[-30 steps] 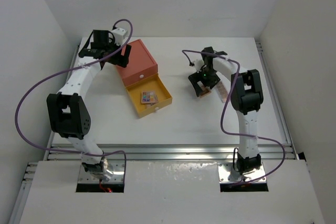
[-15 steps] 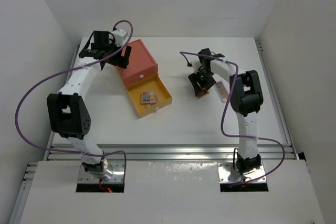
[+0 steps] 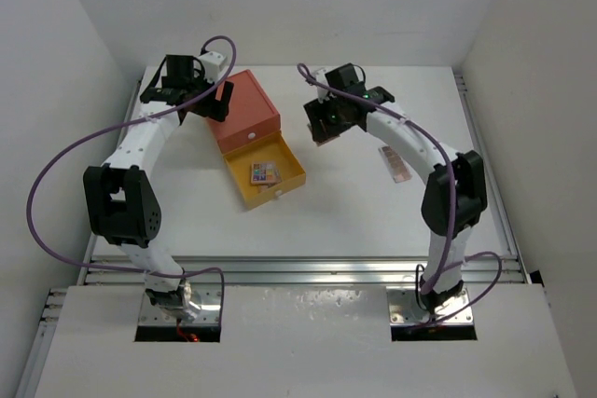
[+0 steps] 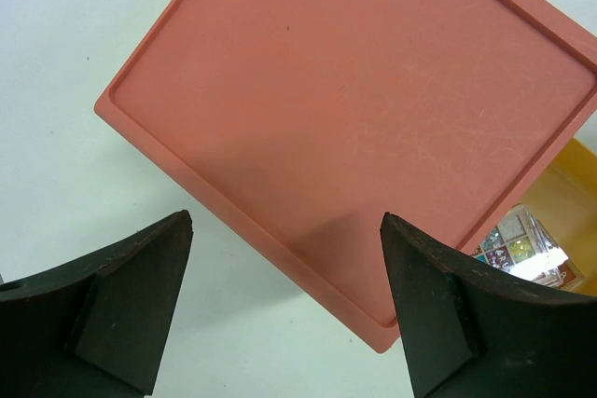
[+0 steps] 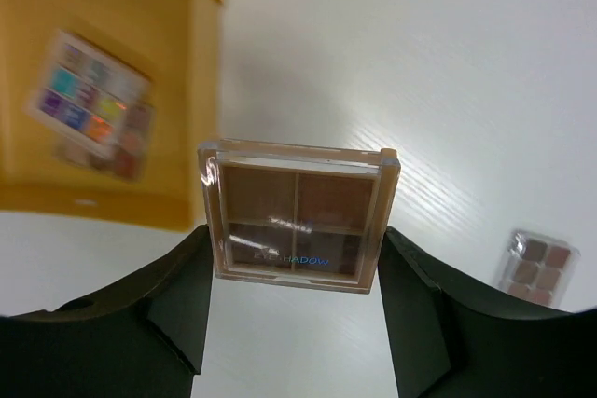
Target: Organize the makeup
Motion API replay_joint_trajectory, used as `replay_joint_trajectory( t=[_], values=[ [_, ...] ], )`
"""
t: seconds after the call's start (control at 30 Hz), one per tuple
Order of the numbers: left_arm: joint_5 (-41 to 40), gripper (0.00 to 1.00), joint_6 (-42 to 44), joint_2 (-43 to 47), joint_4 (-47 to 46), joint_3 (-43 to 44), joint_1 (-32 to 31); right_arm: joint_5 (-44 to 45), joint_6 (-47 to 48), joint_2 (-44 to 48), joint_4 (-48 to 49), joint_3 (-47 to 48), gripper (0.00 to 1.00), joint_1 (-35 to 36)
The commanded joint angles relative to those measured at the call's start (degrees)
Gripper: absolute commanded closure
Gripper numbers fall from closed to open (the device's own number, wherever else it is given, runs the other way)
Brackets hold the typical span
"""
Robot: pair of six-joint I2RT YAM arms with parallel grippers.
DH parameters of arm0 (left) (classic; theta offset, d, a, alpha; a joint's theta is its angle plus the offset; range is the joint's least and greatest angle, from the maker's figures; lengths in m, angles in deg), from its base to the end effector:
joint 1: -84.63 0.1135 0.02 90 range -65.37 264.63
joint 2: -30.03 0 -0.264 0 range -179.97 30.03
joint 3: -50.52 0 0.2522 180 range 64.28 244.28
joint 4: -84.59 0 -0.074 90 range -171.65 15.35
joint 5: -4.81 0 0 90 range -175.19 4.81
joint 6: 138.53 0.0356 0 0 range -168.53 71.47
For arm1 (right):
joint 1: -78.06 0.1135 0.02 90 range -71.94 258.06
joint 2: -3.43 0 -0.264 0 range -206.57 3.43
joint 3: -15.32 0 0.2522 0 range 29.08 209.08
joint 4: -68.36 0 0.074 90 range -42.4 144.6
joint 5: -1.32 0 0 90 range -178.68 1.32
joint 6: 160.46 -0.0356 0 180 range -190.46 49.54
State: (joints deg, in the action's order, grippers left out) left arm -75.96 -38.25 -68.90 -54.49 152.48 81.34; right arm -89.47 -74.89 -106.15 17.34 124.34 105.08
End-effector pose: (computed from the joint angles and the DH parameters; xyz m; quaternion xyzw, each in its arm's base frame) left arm 0.3980 -0.0286 0.3206 0.1409 0.8850 -0.0455 0.4414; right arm 0.3817 0.1952 0.2739 -0.1872 0.9256 0.0954 0.3149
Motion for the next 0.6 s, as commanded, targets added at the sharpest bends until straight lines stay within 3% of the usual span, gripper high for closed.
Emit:
replay_joint_trajectory(
  t=[0.0,0.17,0.27,0.37,0.47,0.57],
  values=[
    [0.8,0.12,0.3,2.8,-0.9,0.0,0.6,1.8,-6.6,1.0,3.7,3.4,0.89,5.5],
    [0.8,0.12,0.3,2.3,-0.9,0.0,0.6,1.4,-8.3,-3.1,10.4,4.6,0.9,12.8],
    [0.8,0.12,0.3,2.3,-0.9,0.0,0.6,3.4,-8.6,-8.8,6.3,10.3,0.9,16.4],
    [0.8,0.12,0.3,2.3,-0.9,-0.5,0.6,10.1,-9.4,-12.9,3.3,13.9,0.93,18.0],
    [0.8,0.12,0.3,2.3,-0.9,-0.5,0.6,22.3,-7.5,-14.8,3.7,14.6,0.96,19.6],
    [0.8,0.12,0.3,2.3,-0.9,-0.5,0.6,25.7,-4.8,-16.3,5.5,15.0,0.96,20.8]
  ],
)
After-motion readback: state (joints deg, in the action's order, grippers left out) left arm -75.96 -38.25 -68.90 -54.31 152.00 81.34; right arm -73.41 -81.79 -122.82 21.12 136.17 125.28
